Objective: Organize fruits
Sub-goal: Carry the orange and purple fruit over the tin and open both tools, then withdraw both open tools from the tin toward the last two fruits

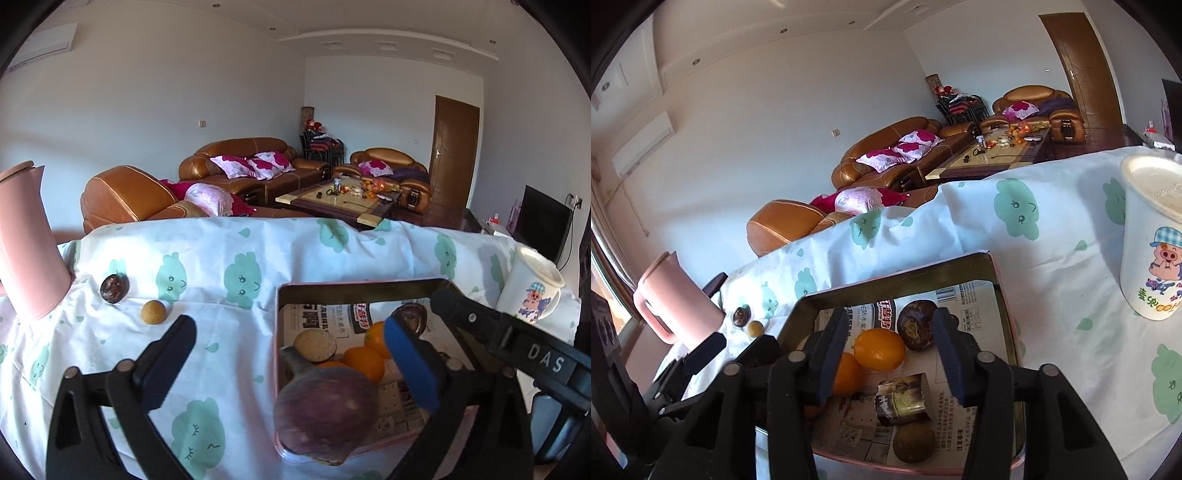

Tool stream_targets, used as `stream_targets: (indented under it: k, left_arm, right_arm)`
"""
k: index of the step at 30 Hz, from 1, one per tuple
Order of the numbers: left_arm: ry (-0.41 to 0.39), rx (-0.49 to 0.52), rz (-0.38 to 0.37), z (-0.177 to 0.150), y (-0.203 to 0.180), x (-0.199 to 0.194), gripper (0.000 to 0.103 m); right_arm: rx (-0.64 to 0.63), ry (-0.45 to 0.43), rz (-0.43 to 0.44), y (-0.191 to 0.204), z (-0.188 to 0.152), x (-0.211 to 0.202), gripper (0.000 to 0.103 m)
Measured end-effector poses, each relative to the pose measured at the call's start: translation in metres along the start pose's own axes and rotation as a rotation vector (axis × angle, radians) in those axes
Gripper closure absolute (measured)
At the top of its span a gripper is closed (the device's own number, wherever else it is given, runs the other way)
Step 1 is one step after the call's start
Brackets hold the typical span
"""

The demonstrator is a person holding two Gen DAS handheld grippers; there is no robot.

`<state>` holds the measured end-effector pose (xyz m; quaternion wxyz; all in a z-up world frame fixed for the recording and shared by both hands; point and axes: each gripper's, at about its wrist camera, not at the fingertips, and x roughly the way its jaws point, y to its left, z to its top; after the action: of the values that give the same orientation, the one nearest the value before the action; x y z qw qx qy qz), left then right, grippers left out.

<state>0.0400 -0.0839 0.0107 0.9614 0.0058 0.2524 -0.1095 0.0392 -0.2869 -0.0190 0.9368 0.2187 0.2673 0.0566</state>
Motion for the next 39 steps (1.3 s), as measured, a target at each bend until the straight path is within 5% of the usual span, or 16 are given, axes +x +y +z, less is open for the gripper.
stream_targets:
  k: [2,11,19,28,39]
  left_arm:
    - [-0.028,0.018,0.000,0.002,-0.002,-0.006,0.000]
    - [-0.067,0.089,0.096,0.001,-0.003,-0.013,0.000]
    - [-0.061,0.117,0.179,-0.001,0.016,-0.013,0.000]
    - [-0.045,0.108,0.245,0.001,0.063,-0.011,0.000]
    - [-0.041,0.063,0.381,0.005,0.140,-0.010,0.000]
  right_arm:
    - [0.020,-0.046,0.013,-0.002,0.001,-0.008,0.031]
    - [-0.167,-0.179,-0.196,0.035,-0.007,-0.029,0.030]
    - [-0.226,-0.263,-0.265,0.053,-0.019,-0.038,0.023]
    - [-0.162,-0.243,-0.274,0.067,-0.025,-0.024,0.023]
    - [-0.223,-0.220,-0.211,0.130,-0.041,0.010,0.023]
